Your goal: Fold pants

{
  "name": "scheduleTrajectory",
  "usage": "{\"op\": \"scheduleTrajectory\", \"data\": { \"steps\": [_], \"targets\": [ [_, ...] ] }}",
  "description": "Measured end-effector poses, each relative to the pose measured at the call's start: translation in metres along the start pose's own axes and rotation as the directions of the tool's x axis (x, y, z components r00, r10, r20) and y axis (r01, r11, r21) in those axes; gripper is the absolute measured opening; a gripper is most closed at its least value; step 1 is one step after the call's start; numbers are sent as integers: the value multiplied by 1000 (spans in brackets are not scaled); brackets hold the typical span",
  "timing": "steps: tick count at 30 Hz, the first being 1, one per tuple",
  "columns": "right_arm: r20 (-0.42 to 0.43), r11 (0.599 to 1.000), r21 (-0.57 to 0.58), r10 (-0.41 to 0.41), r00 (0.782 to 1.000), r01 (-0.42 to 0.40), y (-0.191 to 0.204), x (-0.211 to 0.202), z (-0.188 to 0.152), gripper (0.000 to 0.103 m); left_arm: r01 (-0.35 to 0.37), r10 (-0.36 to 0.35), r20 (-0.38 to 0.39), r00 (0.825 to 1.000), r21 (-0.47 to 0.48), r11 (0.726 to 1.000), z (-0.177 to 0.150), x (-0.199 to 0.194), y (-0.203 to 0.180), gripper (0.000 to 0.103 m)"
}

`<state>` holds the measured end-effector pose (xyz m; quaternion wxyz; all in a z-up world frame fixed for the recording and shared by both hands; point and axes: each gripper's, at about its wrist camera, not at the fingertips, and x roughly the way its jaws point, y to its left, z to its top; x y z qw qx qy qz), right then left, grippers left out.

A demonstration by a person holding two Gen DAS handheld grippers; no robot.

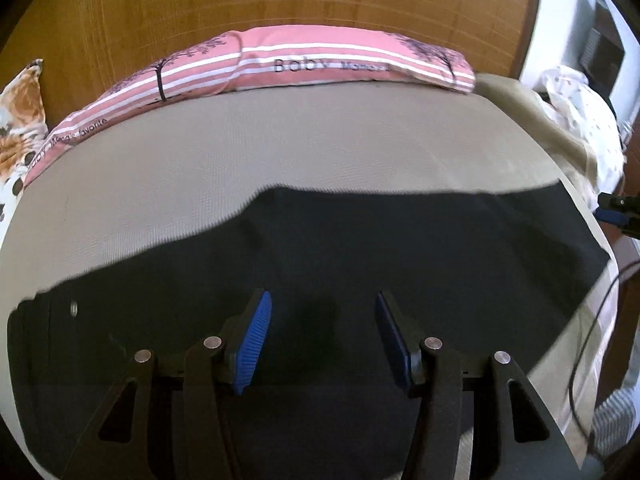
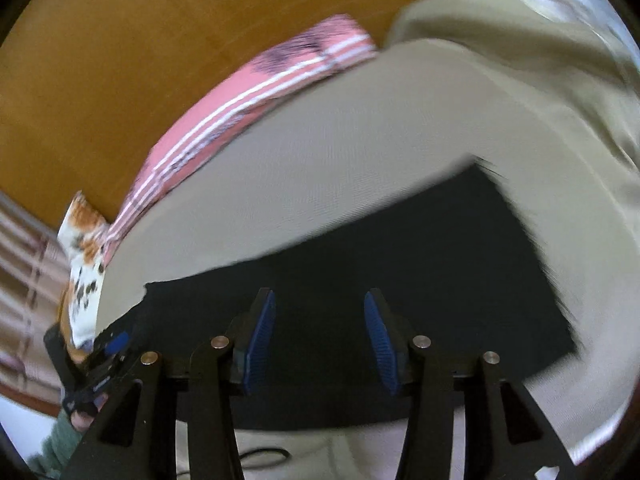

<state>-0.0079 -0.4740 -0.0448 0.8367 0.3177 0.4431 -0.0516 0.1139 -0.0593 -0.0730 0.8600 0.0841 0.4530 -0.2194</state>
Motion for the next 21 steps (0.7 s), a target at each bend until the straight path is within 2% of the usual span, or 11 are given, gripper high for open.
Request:
{"op": "scheduleTrajectory", "data": {
  "steps": [5, 7, 14, 21],
  "targets": [
    [5, 982, 188, -7, 1000, 6, -68, -24, -37, 45, 0, 0, -29, 1000, 23, 1000, -28, -11, -16, 55],
    [7, 974, 225, -28, 1000, 26, -88, -28, -47, 45, 3, -2, -44, 999, 16, 1000, -35, -12, -17, 55],
    [35, 945, 328, -7, 999, -5, -130, -17, -59, 43, -33, 32, -100, 994, -4, 999, -50, -7, -16, 55],
    [127, 918, 391, 25, 992, -73, -161, 0, -54, 24, -60, 53, -143, 988, -44, 997, -54, 5, -9, 55]
  ]
}}
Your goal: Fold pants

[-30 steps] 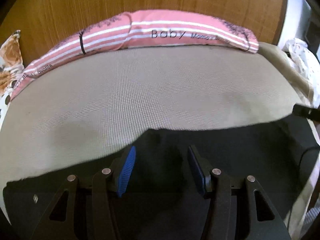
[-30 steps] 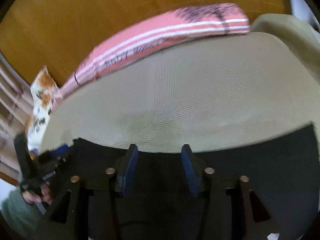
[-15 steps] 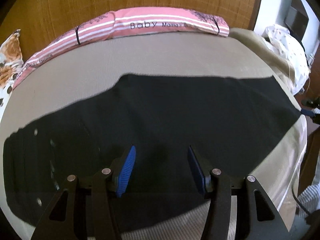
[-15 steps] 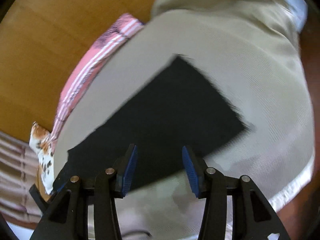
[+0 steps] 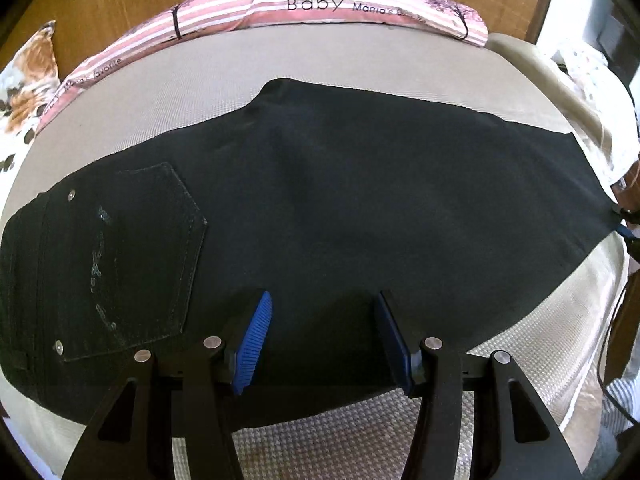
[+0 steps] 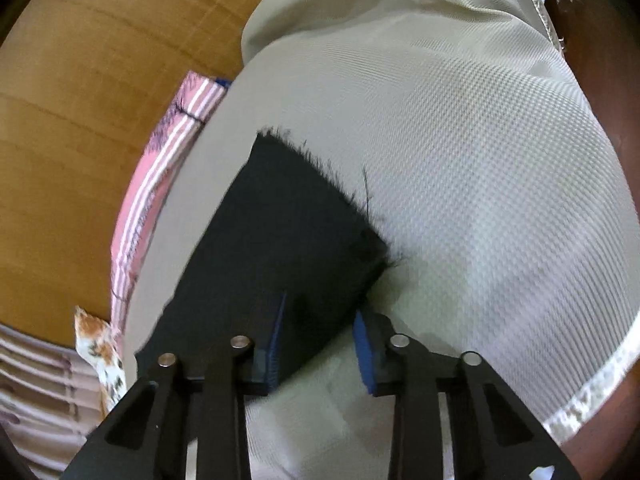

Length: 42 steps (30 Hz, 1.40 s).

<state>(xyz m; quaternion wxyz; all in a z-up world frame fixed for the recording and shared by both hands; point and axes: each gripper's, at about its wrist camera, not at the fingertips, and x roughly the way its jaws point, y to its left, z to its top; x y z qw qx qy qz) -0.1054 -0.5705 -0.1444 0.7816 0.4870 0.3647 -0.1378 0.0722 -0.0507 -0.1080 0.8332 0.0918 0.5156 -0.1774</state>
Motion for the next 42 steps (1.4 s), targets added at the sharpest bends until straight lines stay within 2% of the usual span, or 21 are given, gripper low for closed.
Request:
{"op": "scheduleTrajectory", "data": {
  "steps": [1, 4, 6, 10, 13, 18, 22, 25, 30, 32, 35, 40, 42],
  "targets": [
    [9, 1000, 10, 4, 1000, -4, -3, 2, 2, 18, -2, 2, 0, 1000, 1, 1000, 0, 0, -1, 55],
    [34, 997, 61, 44, 998, -46, -14, 8, 8, 11, -11, 11, 3, 1000, 5, 1000, 0, 2, -3, 55],
    [42, 992, 95, 81, 996, -84, -21, 11, 8, 11, -10, 10, 6, 1000, 4, 1000, 0, 2, -3, 55],
    [40, 992, 85, 87, 995, -90, -18, 10, 5, 10, -10, 10, 16, 1000, 4, 1000, 2, 5, -3, 56],
    [44, 988, 75, 132, 990, -135, 1, 8, 1, 9, -5, 5, 22, 1000, 2, 1000, 4, 5, -2, 56],
    [2, 971, -39, 236, 972, -236, 68, 13, -10, 9, 65, -61, 66, 996, -70, 995, 8, -11, 12, 56],
    [-89, 941, -123, 307, 948, -316, 139, 36, -25, 9, 97, -80, 127, 989, -128, 987, 12, -37, 34, 56],
    [-177, 912, -180, 339, 924, -370, 192, 63, -45, 8, 118, -85, 171, 982, -195, 974, 10, -56, 56, 57],
    [-353, 851, -246, 366, 861, -463, 273, 111, -102, 8, 132, -70, 208, 976, -300, 945, -4, -77, 100, 56],
    [-431, 823, -291, 342, 835, -487, 303, 129, -137, 8, 132, -64, 210, 976, -327, 936, -11, -81, 111, 56],
    [-531, 783, -357, 278, 800, -509, 327, 150, -186, 8, 153, -76, 215, 974, -368, 917, -25, -86, 127, 56],
    [-602, 718, -520, 75, 795, -462, 330, 176, -253, 9, 207, -128, 213, 969, -403, 892, -35, -83, 140, 56],
    [-585, 676, -597, 2, 811, -432, 328, 181, -270, 9, 232, -157, 212, 965, -403, 885, -32, -78, 136, 56]
  ]
}}
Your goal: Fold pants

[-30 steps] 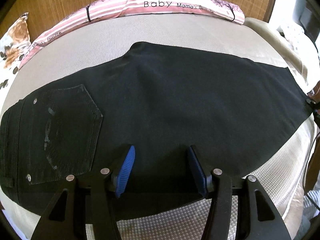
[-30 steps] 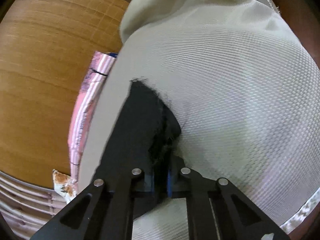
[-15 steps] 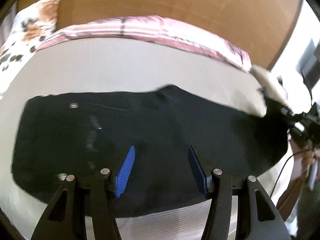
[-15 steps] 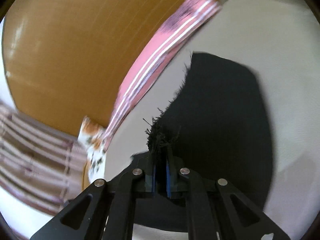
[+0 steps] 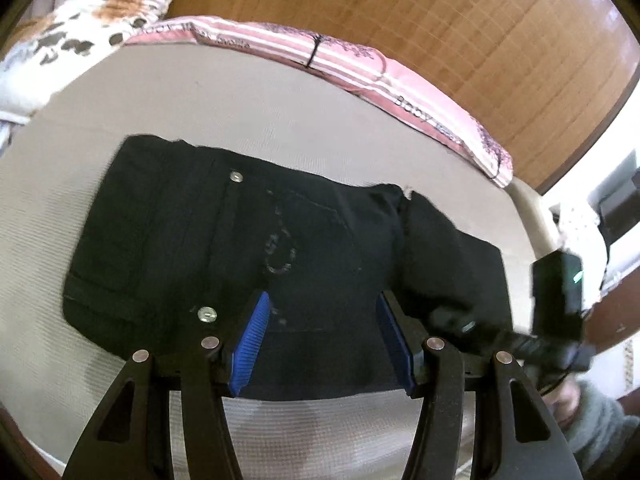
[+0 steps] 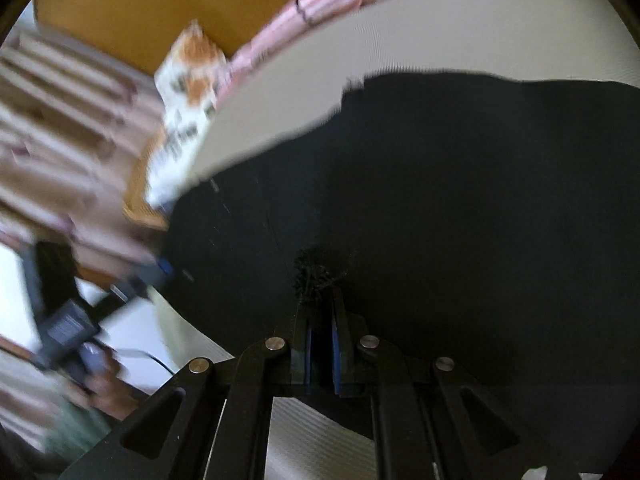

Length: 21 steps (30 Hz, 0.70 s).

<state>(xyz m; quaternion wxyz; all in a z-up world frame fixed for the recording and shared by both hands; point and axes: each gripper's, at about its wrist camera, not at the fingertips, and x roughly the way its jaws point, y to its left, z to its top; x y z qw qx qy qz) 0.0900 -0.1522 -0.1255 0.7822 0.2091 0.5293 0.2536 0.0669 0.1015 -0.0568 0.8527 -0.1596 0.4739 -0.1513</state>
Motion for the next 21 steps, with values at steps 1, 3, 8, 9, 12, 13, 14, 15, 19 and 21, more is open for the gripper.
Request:
{"op": "scheduleTrajectory", "data": {
  "steps": [1, 3, 8, 9, 12, 13, 14, 15, 19, 21],
  "targets": [
    [-6, 999, -27, -28, 1000, 27, 1, 3, -3, 10, 13, -13, -7, 1000, 0, 1000, 0, 3, -2, 56],
    [4, 997, -61, -48, 999, 48, 1, 3, -12, 13, 41, -41, -27, 999, 9, 999, 1, 9, -8, 56],
    [36, 997, -69, -38, 999, 41, 9, -18, -14, 45, 133, -130, -108, 986, 22, 991, 2, 24, -28, 56],
    [59, 998, -56, -25, 998, 28, 6, -29, -14, 45, 153, -150, -123, 981, 14, 988, 2, 26, -31, 56],
    [139, 1000, 15, -20, 990, 18, -8, -56, -13, 46, 212, -216, -182, 959, -42, 976, 1, 38, -35, 56],
    [170, 999, 49, -24, 985, 16, -16, -68, -15, 46, 225, -234, -205, 950, -68, 972, 0, 44, -36, 56],
    [192, 997, 79, -31, 981, 16, -23, -75, -16, 46, 232, -246, -228, 942, -88, 969, 0, 50, -36, 56],
    [204, 995, 99, -37, 978, 17, -30, -81, -18, 47, 235, -253, -245, 936, -101, 967, -1, 55, -37, 56],
    [242, 983, 183, -65, 968, 20, -57, -97, -25, 47, 234, -275, -326, 904, -159, 959, -5, 76, -43, 56],
    [249, 978, 207, -70, 966, 18, -65, -99, -29, 47, 223, -270, -351, 897, -170, 960, -8, 84, -46, 55]
  ]
}}
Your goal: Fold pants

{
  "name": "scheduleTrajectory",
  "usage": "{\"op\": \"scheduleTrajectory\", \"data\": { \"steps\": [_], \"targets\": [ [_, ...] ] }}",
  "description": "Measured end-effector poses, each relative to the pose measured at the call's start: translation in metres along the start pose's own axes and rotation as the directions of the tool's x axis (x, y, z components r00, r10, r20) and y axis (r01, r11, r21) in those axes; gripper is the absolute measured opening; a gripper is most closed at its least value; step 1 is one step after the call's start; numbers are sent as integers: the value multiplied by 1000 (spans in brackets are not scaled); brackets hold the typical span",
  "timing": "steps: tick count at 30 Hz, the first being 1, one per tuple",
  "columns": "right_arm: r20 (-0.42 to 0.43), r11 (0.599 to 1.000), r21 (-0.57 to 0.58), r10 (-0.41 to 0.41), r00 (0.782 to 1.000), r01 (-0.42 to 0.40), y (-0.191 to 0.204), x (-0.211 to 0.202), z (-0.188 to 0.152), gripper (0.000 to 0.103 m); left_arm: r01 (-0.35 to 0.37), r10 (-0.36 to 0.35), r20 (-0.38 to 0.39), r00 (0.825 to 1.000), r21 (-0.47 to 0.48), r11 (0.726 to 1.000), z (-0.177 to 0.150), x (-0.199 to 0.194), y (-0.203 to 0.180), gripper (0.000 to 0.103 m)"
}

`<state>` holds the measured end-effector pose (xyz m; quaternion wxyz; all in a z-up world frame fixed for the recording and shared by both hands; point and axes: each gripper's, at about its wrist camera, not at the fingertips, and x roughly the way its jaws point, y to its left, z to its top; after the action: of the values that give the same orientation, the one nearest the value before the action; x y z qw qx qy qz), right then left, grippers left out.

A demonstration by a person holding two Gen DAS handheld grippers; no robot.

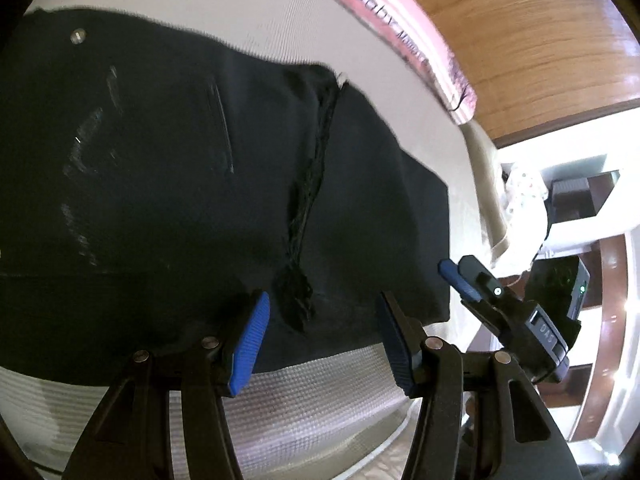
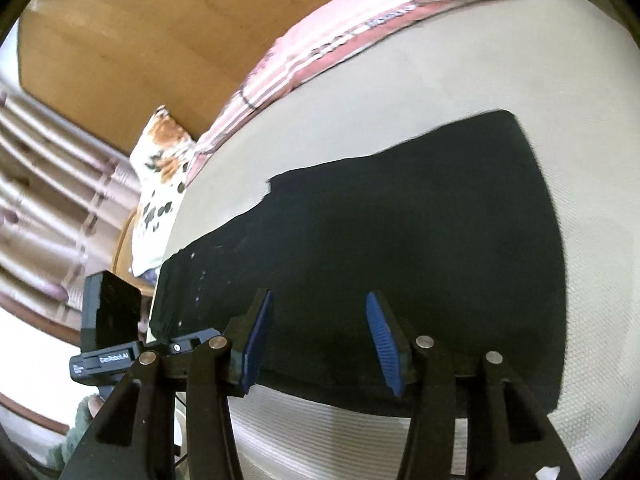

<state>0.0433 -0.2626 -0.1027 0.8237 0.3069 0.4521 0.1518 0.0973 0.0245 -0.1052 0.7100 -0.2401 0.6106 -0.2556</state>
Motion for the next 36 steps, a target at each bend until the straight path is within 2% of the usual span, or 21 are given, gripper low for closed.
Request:
{"op": "scheduleTrajectory", "data": {
  "steps": [5, 11, 14, 20, 21, 23, 27, 33, 36],
  "targets": [
    [12, 999, 46, 2, 1000, -2, -18, -2, -1, 47, -18, 17, -40, 999, -29, 999, 0, 13, 1, 54],
    [21, 998, 68, 17, 1000, -18, -26, -4, -1, 47, -4, 2, -41, 999, -59, 998, 4, 17, 4, 54],
    [25, 997, 77, 22, 999, -23, -26, -2, -1, 47, 5, -8, -49, 999, -58, 998, 4, 23, 0, 49],
    [26, 996, 88, 11, 1000, -13, -29, -3, -1, 47, 1, -3, -59, 998, -30, 1000, 4, 35, -13, 48],
    [24, 996, 91, 3, 1000, -5, -30, -3, -1, 47, -5, 4, -54, 999, -21, 1000, 4, 35, -16, 46],
    [17, 995, 93, -23, 1000, 22, -32, -4, -2, 47, -13, 12, -53, 999, -20, 1000, 3, 34, -16, 19],
    [4, 994, 75, -86, 996, 85, -36, -7, -2, 48, -13, 13, -35, 999, -8, 1000, 1, 32, -17, 10],
    [-26, 988, 20, -150, 988, 150, -40, -17, -9, 48, -38, 34, 45, 998, 89, 995, -9, 9, -38, 8],
    [-50, 987, -11, -160, 986, 160, -40, -16, -18, 49, -77, 73, 43, 996, 110, 991, -16, 8, -36, 8]
  ]
}}
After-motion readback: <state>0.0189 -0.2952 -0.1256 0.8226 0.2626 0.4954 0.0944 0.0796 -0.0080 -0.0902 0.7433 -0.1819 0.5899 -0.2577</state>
